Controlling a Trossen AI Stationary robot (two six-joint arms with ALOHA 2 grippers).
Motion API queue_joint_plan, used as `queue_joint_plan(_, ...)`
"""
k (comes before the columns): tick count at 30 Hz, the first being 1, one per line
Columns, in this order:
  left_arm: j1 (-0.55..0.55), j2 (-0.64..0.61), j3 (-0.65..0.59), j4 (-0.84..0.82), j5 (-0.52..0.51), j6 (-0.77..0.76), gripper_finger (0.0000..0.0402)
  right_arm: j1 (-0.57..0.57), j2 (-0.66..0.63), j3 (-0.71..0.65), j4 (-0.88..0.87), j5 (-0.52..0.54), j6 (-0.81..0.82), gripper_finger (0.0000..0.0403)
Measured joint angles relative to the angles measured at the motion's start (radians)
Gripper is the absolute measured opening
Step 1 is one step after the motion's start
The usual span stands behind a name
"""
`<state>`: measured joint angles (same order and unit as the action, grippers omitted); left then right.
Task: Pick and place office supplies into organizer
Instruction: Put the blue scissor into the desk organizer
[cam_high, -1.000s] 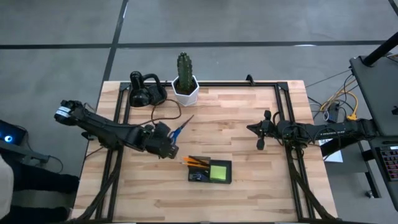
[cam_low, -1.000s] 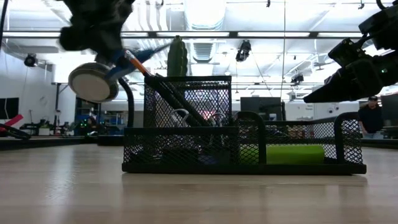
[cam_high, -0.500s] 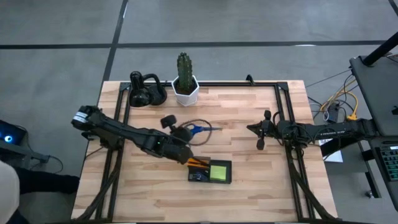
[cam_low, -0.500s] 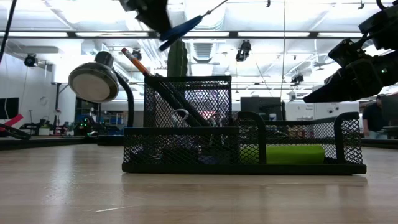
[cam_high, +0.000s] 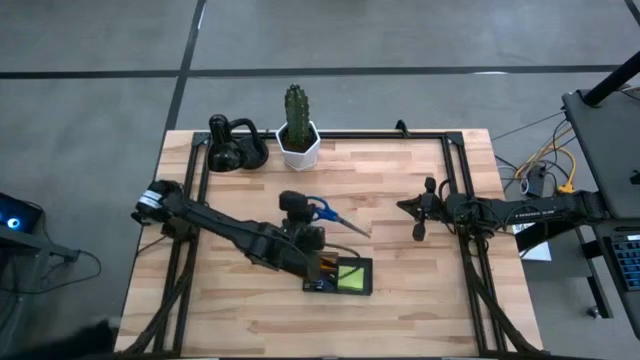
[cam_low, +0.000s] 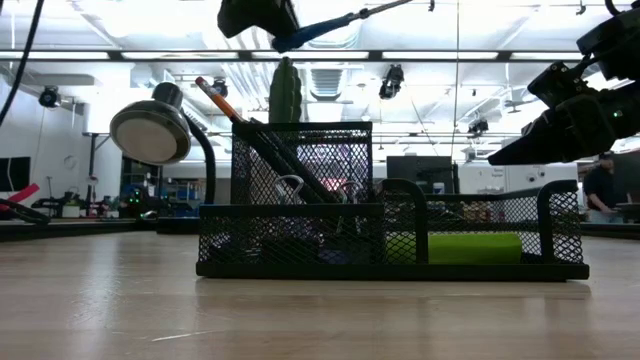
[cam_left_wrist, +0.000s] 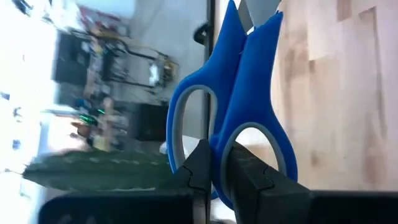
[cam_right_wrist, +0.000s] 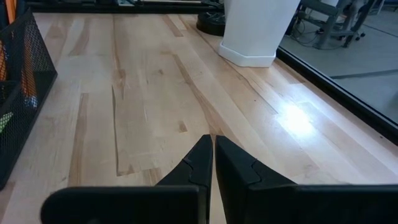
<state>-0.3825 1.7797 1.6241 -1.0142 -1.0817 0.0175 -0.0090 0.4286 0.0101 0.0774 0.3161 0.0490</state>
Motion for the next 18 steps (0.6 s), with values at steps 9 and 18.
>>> queue_joint_plan(9,-0.080,0.030,0.002,0.002,-0.286,0.192,0.0014,0.000,0.000,0.000,-0.004,0.000,0.002,0.0008)
queue_joint_plan(18,-0.113,0.034,-0.024,0.002,-0.328,0.348,0.0014,0.000,0.000,0.000,0.004,0.000,0.038,0.0008)
